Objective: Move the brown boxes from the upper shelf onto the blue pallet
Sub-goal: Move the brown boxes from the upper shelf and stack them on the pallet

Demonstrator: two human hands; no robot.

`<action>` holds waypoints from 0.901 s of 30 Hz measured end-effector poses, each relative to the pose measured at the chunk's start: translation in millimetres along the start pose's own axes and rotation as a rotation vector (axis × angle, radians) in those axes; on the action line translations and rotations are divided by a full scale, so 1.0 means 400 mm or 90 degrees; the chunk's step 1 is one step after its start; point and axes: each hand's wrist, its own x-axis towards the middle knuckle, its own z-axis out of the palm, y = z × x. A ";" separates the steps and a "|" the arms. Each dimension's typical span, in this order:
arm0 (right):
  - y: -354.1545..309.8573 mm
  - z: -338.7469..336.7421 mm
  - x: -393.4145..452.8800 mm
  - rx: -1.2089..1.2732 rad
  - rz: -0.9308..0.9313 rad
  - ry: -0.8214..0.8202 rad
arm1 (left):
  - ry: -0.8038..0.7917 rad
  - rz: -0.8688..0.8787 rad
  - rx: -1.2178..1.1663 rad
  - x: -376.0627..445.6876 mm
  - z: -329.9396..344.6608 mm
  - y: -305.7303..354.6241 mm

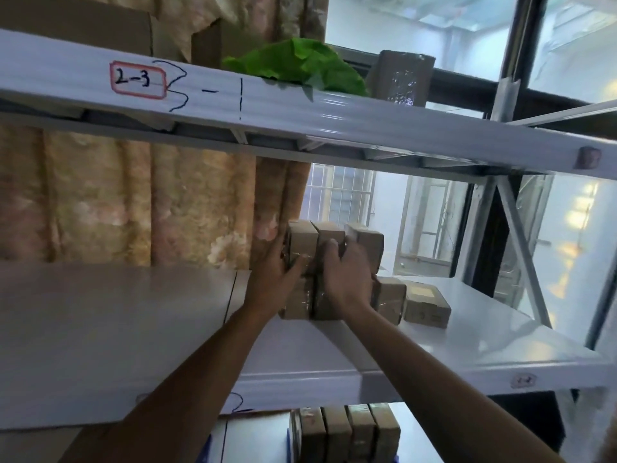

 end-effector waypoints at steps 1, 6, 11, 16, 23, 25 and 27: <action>-0.001 0.003 0.000 0.017 0.008 -0.003 | 0.007 0.003 0.011 -0.002 -0.002 0.001; -0.013 -0.004 -0.028 0.121 0.017 0.041 | 0.052 0.029 0.005 -0.018 -0.009 0.014; -0.036 -0.031 -0.080 0.222 0.023 0.071 | 0.085 0.080 -0.025 -0.042 -0.022 0.051; -0.068 -0.115 -0.190 0.269 -0.028 0.085 | 0.086 0.100 -0.094 -0.134 -0.053 0.116; -0.090 -0.268 -0.495 0.285 -0.051 -0.001 | 0.113 0.070 -0.146 -0.483 -0.117 0.188; -0.080 -0.292 -0.589 0.301 -0.051 -0.018 | 0.131 0.037 -0.157 -0.589 -0.129 0.188; -0.067 -0.315 -0.702 0.332 -0.020 -0.049 | 0.152 -0.012 -0.143 -0.721 -0.145 0.194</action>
